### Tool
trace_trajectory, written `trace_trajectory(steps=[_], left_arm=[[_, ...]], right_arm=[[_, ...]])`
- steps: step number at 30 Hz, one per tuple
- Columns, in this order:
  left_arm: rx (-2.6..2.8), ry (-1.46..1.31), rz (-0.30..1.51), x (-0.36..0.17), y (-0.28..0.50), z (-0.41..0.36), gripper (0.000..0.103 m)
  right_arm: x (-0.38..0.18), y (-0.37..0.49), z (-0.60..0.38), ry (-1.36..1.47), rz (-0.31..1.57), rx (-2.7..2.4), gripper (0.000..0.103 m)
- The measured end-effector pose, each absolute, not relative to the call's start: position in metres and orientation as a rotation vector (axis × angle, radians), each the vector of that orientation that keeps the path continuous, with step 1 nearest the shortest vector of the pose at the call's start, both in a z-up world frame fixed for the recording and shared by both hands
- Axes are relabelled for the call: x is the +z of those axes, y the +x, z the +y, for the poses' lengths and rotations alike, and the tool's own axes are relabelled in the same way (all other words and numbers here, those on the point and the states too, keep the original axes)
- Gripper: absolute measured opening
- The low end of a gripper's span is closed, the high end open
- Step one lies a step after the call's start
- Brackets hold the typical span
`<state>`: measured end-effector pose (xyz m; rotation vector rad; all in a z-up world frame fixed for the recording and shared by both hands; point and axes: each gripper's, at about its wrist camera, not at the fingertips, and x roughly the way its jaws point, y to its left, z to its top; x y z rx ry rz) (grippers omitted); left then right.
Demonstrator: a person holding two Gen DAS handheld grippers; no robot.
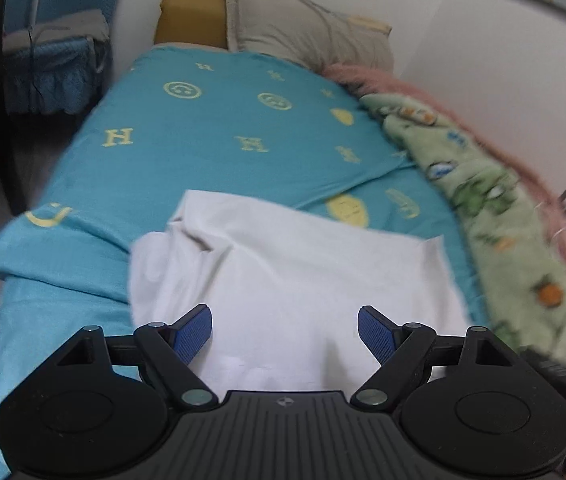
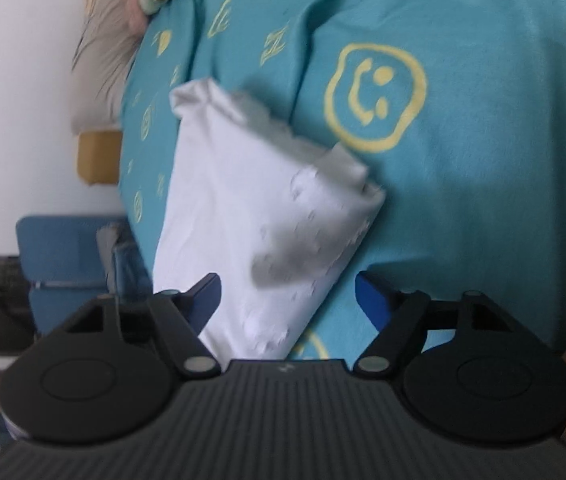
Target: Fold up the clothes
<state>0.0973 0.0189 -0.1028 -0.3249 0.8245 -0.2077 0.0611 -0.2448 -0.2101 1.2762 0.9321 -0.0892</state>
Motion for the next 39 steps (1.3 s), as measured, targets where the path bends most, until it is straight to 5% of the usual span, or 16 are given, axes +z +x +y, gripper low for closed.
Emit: trace_trajectory(steps=[5, 8, 18, 30, 39], left_arm=[[-0.455, -0.568, 0.922, -0.109, 0.095, 0.013, 0.083], [-0.568, -0.783, 1.043, -0.136, 0.101, 0.010, 0.083], [-0.586, -1.097, 1.182, -0.196, 0.120, 0.005, 0.083], [-0.480, -1.131, 1.231, -0.231, 0.127, -0.005, 0.089], [-0.195, -1.315, 0.979, -0.233, 0.118, 0.048, 0.079]], right_arm=[[-0.210, 0.066, -0.243, 1.248, 0.900, -0.118, 0.027], [-0.201, 0.066, -0.244, 1.222, 0.869, -0.093, 0.016], [-0.172, 0.067, -0.247, 1.171, 0.754, 0.005, 0.013], [-0.168, 0.065, -0.247, 1.183, 0.724, 0.009, 0.013], [-0.168, 0.062, -0.250, 1.194, 0.712, -0.012, 0.012]])
